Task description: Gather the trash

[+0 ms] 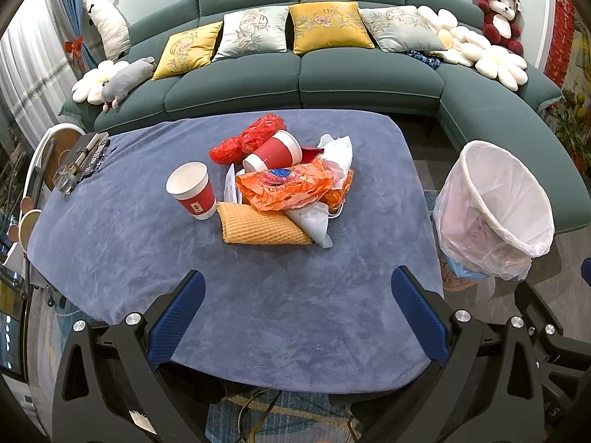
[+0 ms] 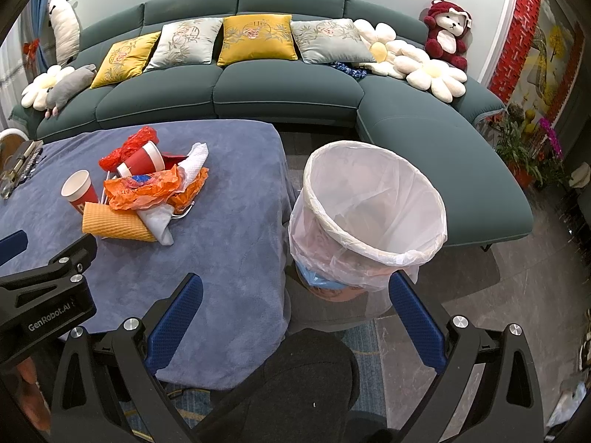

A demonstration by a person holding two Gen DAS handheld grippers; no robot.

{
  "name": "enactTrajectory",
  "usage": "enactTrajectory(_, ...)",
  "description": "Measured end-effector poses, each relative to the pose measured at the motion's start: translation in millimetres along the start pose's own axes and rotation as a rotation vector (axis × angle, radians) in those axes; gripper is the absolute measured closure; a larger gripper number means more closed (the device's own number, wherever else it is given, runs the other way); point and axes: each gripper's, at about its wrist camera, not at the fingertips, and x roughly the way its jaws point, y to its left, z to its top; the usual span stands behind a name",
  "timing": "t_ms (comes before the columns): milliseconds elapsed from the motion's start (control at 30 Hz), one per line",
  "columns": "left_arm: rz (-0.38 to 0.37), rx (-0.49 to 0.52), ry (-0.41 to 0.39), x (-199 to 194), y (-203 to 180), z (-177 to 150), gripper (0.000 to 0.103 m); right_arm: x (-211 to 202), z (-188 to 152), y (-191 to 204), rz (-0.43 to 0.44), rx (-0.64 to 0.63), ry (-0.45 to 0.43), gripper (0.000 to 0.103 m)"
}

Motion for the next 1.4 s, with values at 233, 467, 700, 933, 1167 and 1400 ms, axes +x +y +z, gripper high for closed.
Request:
enactTrajectory(233,-0.001,-0.008,0.001,1.5,3.6,-0.2,0.007,0.2,0.2,0.5,0.001,0.000,0.002,0.007)
enactTrajectory(467,-0.003,-0.009,0.002,1.6,4.1,-1.2,0.007,0.2,-1.0,0.4,0.001,0.000,0.001,0.007)
enactTrajectory(700,-0.003,-0.009,0.006,2.7,3.5,-1.9,0.007,0.7,-1.7,0.8,0.002,0.001,0.002,0.007)
enactTrajectory(933,-0.002,-0.009,0.008,4.2,2.3,-2.6,0.007,0.5,-1.6,0.3,0.003,0.001,0.002,0.007)
enactTrajectory(1167,-0.004,-0.008,0.012,5.8,2.1,-3.4,0.007,1.4,-2.1,1.0,0.003,-0.002,0.003,0.007)
enactTrajectory(1400,-0.002,-0.009,0.013,6.1,2.2,-3.9,0.007,3.0,-3.8,2.9,0.000,-0.004,0.002,0.007)
